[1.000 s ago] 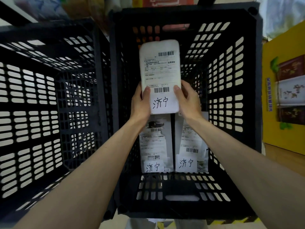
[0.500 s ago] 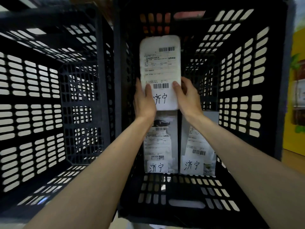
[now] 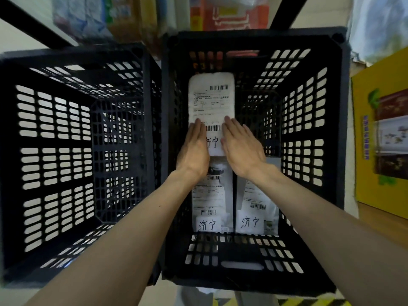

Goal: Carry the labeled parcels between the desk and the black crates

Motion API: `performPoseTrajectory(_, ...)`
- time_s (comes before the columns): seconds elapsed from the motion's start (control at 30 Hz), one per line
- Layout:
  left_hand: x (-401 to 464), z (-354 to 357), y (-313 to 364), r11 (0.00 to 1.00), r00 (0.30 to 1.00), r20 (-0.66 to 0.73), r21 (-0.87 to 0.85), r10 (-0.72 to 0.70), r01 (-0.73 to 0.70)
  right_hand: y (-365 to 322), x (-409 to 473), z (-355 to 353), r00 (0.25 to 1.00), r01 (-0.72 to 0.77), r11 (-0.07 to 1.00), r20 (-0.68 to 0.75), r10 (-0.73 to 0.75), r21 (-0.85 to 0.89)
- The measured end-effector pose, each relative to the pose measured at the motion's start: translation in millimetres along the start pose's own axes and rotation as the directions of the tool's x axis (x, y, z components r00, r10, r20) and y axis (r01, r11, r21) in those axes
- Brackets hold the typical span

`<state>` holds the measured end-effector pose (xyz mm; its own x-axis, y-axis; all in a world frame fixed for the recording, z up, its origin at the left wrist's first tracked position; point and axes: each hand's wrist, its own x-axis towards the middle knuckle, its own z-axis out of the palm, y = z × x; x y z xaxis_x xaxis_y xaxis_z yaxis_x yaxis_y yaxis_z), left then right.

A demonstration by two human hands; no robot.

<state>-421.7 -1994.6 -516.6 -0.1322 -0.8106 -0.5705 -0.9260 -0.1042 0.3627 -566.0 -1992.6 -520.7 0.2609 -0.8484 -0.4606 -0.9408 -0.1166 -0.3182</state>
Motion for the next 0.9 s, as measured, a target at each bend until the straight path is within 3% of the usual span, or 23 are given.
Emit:
performPoseTrajectory(0.23,0,-27,9,0.997,0.991,0.135,0.079,0.017,-0.028,1,3,-43,0.984,-0.026,0.999,0.179,0.019,0.034)
performPoseTrajectory(0.33,-19,-52,23,0.99,0.991,0.109,0.106,0.082,-0.093,-7,-15,-73,0.997,-0.05,0.999,0.051,0.051,-0.017)
performPoseTrajectory(0.47,-73,-118,55,0.951,0.978,-0.079,0.259,0.193,-0.167,-27,-58,-140,0.985,-0.081,0.996,-0.154,0.073,-0.042)
performPoseTrajectory(0.63,-148,-242,111,0.919,0.94,-0.247,0.371,0.236,-0.133,-77,-120,-267,0.954,-0.057,0.993,-0.298,0.022,-0.108)
performPoseTrajectory(0.9,-283,-442,206,0.881,0.8,-0.487,0.461,0.35,-0.105,-162,-225,-492,0.86,-0.048,0.985,-0.509,-0.043,-0.166)
